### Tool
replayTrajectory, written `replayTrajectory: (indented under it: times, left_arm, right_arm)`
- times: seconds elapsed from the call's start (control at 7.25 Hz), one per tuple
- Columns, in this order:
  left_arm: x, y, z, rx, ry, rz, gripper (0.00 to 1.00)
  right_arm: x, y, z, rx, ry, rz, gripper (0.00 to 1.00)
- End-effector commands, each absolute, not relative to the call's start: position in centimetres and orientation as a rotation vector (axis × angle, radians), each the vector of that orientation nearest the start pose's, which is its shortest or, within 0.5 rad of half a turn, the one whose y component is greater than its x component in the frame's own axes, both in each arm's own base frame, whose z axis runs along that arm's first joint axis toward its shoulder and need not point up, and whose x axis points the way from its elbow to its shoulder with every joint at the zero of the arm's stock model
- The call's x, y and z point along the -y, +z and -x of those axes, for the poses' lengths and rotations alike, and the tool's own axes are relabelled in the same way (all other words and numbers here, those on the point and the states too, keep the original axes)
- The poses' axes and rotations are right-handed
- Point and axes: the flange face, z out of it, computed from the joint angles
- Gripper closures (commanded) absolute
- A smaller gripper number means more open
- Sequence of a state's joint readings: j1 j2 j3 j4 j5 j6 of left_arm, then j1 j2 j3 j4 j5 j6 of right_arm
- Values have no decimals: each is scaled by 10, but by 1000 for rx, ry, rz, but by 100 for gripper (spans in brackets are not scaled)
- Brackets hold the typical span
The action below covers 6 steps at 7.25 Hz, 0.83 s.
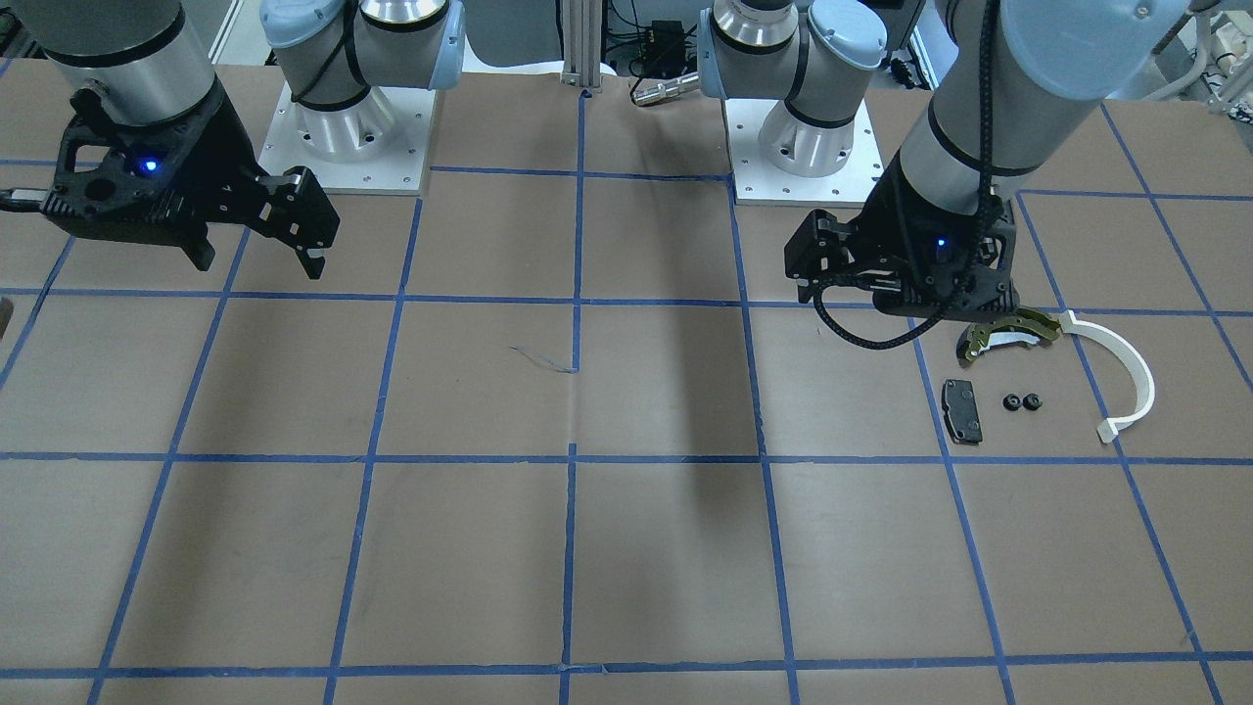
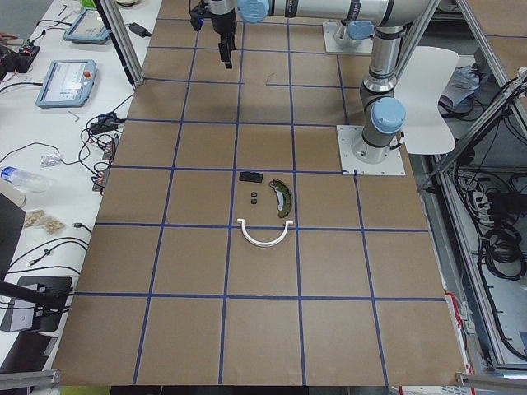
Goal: Place bearing gear from tray to pile
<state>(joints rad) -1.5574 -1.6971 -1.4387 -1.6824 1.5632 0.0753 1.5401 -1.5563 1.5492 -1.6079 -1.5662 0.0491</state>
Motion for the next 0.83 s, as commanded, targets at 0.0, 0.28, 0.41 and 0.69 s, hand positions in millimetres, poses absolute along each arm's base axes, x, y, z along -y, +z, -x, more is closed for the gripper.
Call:
replayTrajectory:
  times: [0.0,0.28,0.41,0.69]
  left_arm:
    - [504,466,124,-3145,180,-106,0]
    - [493,473,119,-3147,159,-91,0]
    - [493,475,118,-3147,149,-89,0]
    - [495,476,118,-3146,123,-75,0]
  right_arm:
    - [508,495,-118,-3133,-86,-125,0]
    - [509,495,-118,-3134,-89,-106,0]
    - [510,495,-118,-3134,-99,-96,0]
    - [513,494,-118,-3134,-103,-91,0]
